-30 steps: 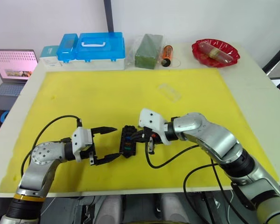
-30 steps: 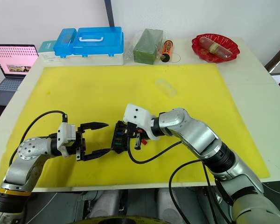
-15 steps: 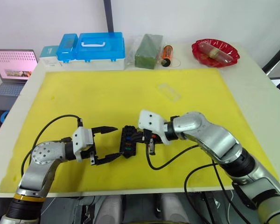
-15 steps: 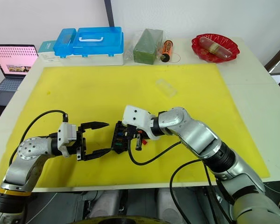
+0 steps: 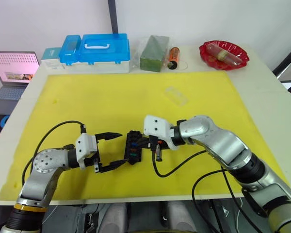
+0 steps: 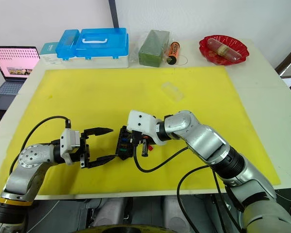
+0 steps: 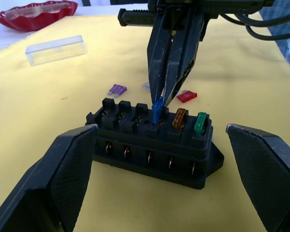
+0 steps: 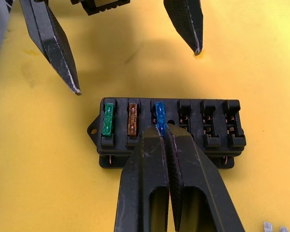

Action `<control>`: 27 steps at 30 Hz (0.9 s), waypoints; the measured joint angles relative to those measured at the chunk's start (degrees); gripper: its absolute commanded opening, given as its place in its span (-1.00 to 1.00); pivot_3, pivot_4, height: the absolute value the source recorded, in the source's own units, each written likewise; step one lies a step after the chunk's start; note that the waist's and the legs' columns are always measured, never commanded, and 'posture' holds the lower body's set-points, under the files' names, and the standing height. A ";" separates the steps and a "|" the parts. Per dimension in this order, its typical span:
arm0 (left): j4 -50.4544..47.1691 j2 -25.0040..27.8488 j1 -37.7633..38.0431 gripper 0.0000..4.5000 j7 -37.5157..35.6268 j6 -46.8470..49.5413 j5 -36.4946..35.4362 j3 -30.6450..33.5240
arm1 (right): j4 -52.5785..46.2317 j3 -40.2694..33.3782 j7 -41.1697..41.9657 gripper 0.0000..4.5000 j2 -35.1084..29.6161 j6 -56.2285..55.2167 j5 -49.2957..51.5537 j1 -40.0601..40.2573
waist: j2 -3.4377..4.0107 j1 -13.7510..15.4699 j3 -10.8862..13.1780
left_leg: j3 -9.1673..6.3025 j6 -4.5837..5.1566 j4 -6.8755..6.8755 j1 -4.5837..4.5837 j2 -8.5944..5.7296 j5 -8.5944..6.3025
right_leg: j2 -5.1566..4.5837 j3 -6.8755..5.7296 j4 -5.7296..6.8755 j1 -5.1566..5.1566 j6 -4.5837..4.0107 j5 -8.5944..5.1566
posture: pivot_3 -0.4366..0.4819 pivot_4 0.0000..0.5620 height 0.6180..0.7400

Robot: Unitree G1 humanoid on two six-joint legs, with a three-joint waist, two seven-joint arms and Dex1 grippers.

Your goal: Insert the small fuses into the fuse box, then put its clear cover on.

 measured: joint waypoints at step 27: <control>2.39 -0.47 -1.17 1.00 -0.02 -1.16 0.95 -0.05 | 3.07 -4.29 2.31 -0.74 4.05 -2.27 2.98 -0.10 | 0.00 -0.07 0.00 | 0.00 0.00 -0.01 0.02 0.00 0.00 | 0.01 -0.01 0.05 0.00 0.00 0.00 | -0.05 -0.47 1.00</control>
